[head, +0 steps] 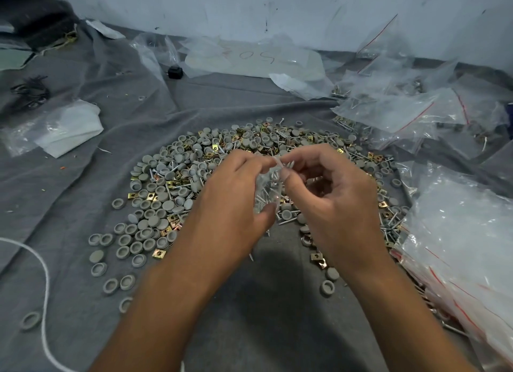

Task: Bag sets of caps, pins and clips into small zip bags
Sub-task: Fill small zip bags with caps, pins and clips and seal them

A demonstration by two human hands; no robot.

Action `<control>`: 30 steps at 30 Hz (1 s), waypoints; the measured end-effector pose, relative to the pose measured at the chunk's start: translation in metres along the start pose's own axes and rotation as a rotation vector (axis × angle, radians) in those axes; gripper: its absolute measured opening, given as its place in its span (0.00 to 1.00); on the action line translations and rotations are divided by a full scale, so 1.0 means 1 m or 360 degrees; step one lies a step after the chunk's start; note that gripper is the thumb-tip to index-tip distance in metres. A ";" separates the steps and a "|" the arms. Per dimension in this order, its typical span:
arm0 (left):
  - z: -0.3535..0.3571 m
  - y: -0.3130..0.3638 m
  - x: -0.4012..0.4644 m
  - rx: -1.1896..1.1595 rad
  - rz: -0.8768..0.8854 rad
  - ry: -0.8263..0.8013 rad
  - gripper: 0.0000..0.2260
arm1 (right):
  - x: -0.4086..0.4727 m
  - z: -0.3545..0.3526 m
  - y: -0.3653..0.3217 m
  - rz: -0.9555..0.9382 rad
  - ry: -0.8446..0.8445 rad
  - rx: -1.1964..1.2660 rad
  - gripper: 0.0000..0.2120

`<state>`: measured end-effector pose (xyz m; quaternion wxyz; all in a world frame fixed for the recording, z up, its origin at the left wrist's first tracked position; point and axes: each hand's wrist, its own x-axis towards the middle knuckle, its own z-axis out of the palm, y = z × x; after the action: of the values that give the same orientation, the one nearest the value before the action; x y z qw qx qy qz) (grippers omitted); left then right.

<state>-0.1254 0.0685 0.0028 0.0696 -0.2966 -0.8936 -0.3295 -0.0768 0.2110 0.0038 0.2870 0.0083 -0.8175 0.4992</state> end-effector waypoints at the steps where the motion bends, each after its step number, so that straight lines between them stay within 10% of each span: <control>1: 0.000 0.000 0.000 -0.0004 -0.0007 -0.0003 0.26 | 0.000 -0.001 -0.001 -0.0036 0.0032 -0.0008 0.06; 21: -0.005 -0.003 0.001 -0.0014 -0.0062 0.0105 0.24 | 0.000 0.001 0.005 -0.0191 0.0123 -0.0431 0.05; 26: -0.019 -0.008 0.003 -0.0155 -0.0125 0.0722 0.20 | -0.020 0.014 0.017 0.0373 -0.0766 -0.0825 0.08; 30: -0.023 -0.008 0.003 -0.0147 -0.0096 0.0895 0.14 | -0.031 0.027 0.013 0.0317 -0.0986 -0.1208 0.12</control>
<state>-0.1344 0.0507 0.0166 0.2913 -0.1698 -0.8316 -0.4413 -0.0674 0.1872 -0.0304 -0.0357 -0.0270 -0.9852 0.1655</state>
